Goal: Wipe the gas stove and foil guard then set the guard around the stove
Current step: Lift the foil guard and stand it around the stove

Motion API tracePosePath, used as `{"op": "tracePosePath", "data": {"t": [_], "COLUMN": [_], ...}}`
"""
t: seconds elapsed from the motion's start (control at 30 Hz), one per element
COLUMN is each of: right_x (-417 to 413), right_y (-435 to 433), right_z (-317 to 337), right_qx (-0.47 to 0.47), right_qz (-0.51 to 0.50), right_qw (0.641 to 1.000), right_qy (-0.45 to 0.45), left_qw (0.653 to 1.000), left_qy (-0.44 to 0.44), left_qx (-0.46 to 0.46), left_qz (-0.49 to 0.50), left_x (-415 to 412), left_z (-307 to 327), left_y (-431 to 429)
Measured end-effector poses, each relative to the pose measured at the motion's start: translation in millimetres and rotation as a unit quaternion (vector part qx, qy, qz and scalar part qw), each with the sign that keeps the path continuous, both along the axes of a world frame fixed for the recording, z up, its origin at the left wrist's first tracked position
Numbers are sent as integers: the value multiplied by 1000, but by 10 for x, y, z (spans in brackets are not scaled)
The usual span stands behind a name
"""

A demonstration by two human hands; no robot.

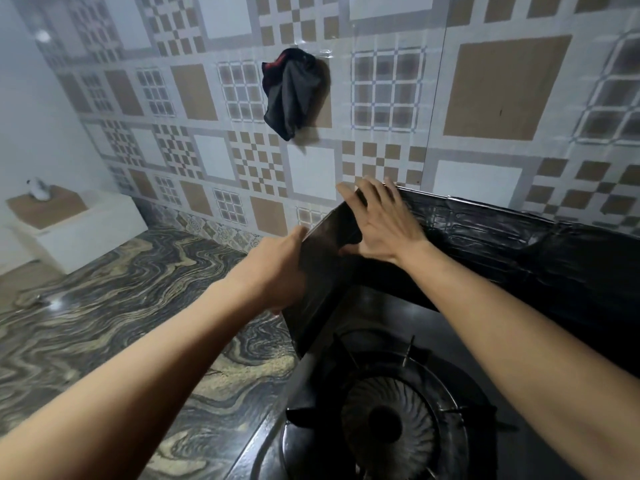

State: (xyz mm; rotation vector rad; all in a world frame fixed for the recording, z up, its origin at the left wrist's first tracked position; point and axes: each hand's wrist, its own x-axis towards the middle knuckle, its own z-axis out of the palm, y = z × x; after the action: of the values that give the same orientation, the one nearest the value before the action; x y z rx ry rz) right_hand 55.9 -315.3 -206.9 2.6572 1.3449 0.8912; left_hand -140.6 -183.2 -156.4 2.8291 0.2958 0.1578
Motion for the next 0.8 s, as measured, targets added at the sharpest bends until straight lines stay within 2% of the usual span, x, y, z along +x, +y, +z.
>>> {"op": "tracePosePath", "data": {"t": [0.1,0.23,0.33,0.47,0.57,0.73,0.8], "right_x": [-29,-130,-215,-353,-423,-527,-526], "right_y": [-199,-512,-764,-1161,-1365,-1232,-1138], "right_z": [123,234,242,167,119,36,-32], "right_qx": [-10,-2,12,55,53,74,101], "right_qz": [7,-22,-71,-154,-213,-335,-337], "right_qw": [1000,1000,997,986,975,938,932], "right_qy": [22,16,28,-16,-26,58,93], "left_qw": [997,1000,1000,999,998,998,998], "left_qy": [26,14,-22,-17,-20,-35,-33], "left_qx": [-67,-12,-12,-31,-55,-44,-42], "left_qz": [8,5,5,22,25,23,20], "left_x": [77,165,243,327,347,365,369], "left_z": [73,95,121,104,88,36,24], "left_y": [8,-84,-197,-208,-162,-161,-164]}}
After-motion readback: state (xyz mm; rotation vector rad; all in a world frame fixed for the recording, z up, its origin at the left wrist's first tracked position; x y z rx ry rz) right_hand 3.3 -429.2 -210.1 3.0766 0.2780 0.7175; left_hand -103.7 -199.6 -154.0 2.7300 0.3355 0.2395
